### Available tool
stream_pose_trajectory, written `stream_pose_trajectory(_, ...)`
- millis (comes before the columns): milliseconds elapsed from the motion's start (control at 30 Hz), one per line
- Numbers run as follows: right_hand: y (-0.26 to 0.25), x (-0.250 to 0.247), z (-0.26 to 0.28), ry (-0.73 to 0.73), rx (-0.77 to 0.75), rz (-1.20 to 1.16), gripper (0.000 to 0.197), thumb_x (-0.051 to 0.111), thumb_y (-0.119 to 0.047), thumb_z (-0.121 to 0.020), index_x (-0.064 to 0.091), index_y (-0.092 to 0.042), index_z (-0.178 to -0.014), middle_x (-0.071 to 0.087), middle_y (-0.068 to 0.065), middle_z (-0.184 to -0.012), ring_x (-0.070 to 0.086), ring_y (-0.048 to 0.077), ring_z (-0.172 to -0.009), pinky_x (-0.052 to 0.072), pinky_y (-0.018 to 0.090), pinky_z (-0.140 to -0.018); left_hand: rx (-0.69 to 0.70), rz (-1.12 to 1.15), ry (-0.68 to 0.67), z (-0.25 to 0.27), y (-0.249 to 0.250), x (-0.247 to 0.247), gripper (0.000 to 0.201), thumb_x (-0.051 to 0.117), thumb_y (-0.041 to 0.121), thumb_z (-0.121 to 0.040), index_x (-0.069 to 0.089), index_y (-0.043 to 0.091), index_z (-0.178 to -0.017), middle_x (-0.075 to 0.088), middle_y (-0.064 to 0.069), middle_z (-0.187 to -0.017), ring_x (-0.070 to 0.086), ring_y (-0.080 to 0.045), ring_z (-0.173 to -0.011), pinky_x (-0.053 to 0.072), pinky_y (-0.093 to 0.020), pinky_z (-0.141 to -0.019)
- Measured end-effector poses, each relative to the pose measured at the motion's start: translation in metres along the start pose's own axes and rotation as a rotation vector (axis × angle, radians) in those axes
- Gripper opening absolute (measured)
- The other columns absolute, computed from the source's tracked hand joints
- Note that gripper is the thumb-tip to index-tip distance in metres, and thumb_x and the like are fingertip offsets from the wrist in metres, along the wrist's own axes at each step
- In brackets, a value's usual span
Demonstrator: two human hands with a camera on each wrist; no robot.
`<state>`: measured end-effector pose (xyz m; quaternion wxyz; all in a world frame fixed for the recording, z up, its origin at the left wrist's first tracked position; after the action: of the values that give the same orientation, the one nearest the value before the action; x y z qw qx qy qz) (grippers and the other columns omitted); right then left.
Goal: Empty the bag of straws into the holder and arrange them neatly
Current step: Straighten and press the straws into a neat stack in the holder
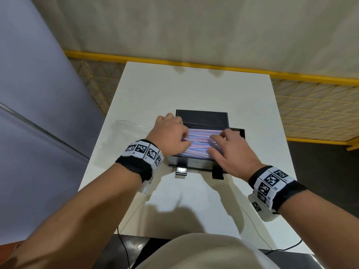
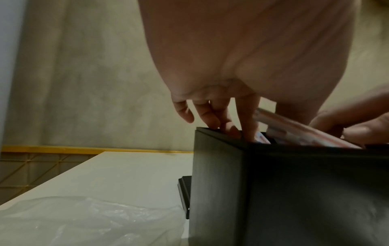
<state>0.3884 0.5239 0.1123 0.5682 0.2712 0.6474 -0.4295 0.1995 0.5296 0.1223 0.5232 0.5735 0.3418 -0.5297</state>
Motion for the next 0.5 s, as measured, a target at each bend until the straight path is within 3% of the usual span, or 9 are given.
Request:
stream_pose_trajectory(233,-0.001,0.016,0.007,-0.118,0.014,0.057,0.058,0.025,-0.061,-0.096,0.063,-0.022,-0.116,0.055,0.004,-0.104,0.049,0.029,-0.092,0.047,0.044,-0.086,0.022,-0.141,-0.107,-0.007,0.012,0.003,0.025,0.052,0.044,-0.102,0.073,0.030,-0.106,0.065,0.005,-0.110,0.050,-0.023,-0.115,0.031,-0.044,-0.097)
stream_pose_trajectory(333,0.000,0.017,0.007,-0.123,0.020,0.068,0.060,0.024,-0.062,-0.096,0.063,-0.021,-0.117,0.056,0.004,-0.105,0.050,0.029,-0.093,0.047,0.043,-0.086,0.048,-0.197,-0.067,-0.007,0.014,-0.002,0.031,0.044,0.040,-0.106,0.073,0.030,-0.104,0.064,0.005,-0.106,0.051,-0.023,-0.111,0.030,-0.043,-0.092)
stream_pose_trajectory(500,0.002,0.012,0.013,-0.066,0.029,0.132,0.056,0.026,-0.061,-0.098,0.065,-0.021,-0.102,0.058,0.001,-0.102,0.049,0.027,-0.095,0.044,0.041,-0.083,0.028,-0.196,0.047,-0.005,0.001,-0.032,0.016,0.054,0.024,-0.098,0.070,0.028,-0.100,0.062,0.004,-0.104,0.051,-0.026,-0.110,0.030,-0.043,-0.090)
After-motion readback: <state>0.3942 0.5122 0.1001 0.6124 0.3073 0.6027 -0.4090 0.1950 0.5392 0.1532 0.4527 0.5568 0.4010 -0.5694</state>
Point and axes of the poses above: each hand's wrist, its own z-axis away from the middle knuckle, its own x-axis out of the palm, y = z × x, the point moved 7 cm from there along -z, towards the middle knuckle
